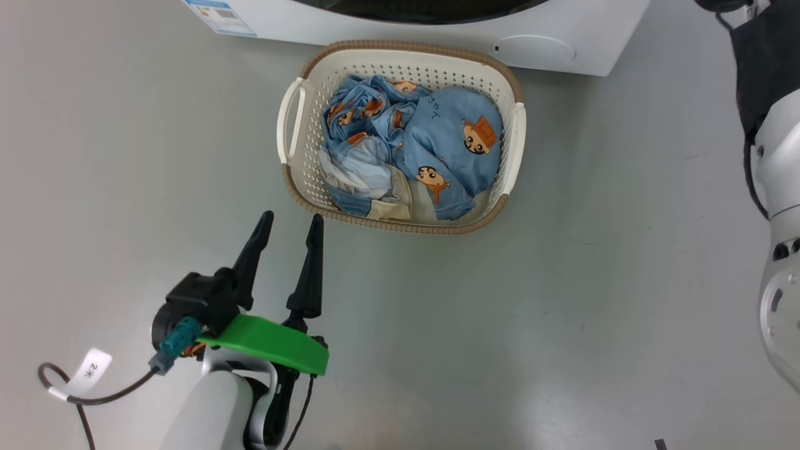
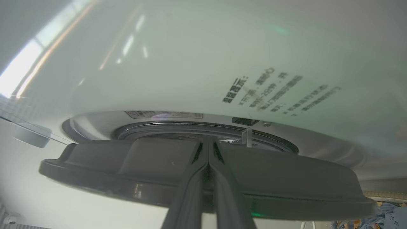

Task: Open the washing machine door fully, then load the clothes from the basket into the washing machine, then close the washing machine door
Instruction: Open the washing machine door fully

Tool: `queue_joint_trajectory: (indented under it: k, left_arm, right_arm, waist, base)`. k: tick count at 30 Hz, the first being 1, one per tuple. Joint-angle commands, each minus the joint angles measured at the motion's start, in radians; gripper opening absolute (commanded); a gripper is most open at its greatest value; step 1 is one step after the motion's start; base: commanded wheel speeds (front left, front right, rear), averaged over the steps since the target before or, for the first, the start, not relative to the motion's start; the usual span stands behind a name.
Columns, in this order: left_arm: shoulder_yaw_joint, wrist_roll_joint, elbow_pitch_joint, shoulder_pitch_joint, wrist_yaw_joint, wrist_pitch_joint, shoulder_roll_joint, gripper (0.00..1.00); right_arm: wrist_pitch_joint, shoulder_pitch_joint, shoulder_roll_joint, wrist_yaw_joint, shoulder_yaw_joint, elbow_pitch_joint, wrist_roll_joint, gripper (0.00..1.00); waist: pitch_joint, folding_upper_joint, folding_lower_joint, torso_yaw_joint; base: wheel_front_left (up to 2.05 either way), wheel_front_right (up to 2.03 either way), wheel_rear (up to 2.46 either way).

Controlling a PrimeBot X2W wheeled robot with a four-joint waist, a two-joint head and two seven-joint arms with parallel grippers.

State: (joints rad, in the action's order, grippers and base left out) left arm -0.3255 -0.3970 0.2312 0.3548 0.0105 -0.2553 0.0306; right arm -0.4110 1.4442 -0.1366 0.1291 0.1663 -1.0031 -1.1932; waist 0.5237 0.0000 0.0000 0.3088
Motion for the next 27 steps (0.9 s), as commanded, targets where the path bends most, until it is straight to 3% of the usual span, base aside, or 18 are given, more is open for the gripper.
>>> queue_joint_trajectory:
  k: [1, 14, 27]
  left_arm:
    - [0.026, -0.009, -0.023, 0.017, 0.005, -0.006, 0.020, 1.00]
    - [0.014, -0.019, -0.028, 0.022, 0.009, -0.006, 0.020, 1.00]
    - [0.024, -0.026, -0.037, 0.020, 0.013, -0.006, 0.020, 1.00]
  right_arm:
    - [-0.016, 0.043, 0.028, 0.002, 0.000, 0.019, -0.012, 0.00]
    - [-0.156, 0.099, 0.033, 0.002, 0.020, -0.052, -0.057, 0.00]
    - [-0.232, 0.046, 0.030, 0.002, 0.012, -0.096, -0.056, 0.00]
  waist:
    - [0.006, 0.0000, 0.0000, 0.007]
    - [0.023, 0.0000, 0.0000, 0.024]
    - [-0.010, 0.0000, 0.0000, 0.012]
  base:
    - [0.00, 0.00, 0.00]
    - [0.00, 0.00, 0.00]
    - [0.00, 0.00, 0.00]
